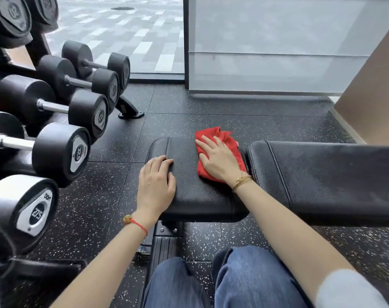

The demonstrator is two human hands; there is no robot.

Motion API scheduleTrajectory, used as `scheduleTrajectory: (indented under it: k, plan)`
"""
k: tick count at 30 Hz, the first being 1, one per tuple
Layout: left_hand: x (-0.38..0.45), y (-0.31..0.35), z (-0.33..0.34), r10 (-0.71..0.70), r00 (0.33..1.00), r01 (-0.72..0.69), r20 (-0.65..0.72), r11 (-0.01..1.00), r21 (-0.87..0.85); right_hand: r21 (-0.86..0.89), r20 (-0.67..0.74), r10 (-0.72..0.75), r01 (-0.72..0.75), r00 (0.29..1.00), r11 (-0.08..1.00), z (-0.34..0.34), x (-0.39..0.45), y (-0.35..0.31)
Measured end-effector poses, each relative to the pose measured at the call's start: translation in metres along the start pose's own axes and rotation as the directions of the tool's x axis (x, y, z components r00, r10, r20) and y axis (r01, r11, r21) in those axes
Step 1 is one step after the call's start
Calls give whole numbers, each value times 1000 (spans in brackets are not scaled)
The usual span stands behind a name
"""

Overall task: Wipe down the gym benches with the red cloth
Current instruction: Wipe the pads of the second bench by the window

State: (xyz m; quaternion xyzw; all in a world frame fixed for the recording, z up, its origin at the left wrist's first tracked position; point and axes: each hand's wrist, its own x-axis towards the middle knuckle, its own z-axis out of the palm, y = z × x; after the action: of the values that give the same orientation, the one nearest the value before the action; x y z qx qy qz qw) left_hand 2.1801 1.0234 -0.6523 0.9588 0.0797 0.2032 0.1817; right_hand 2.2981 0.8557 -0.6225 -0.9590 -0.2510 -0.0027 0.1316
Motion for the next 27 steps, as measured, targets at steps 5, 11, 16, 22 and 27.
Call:
scheduleTrajectory:
  k: [5,11,16,22,27]
  plan:
    - [0,0,0,8,1000,-8,-14,1000,-7,16,-37,-225,226,974,974,5,-54,-15]
    - [0,-2,0,6,1000,-6,-5,1000,-13,58,-83,-119,124,989,991,-3,-58,16]
    - [0,-1,-1,-6,1000,6,2,1000,-12,44,-95,54,-50,994,998,0,3,2]
    - [1,-2,-1,-10,1000,10,1,1000,-13,23,-81,-262,265,962,964,11,-42,-34]
    - [1,-2,-1,1,1000,-1,-8,1000,-18,55,-50,-299,302,953,952,3,-70,-7]
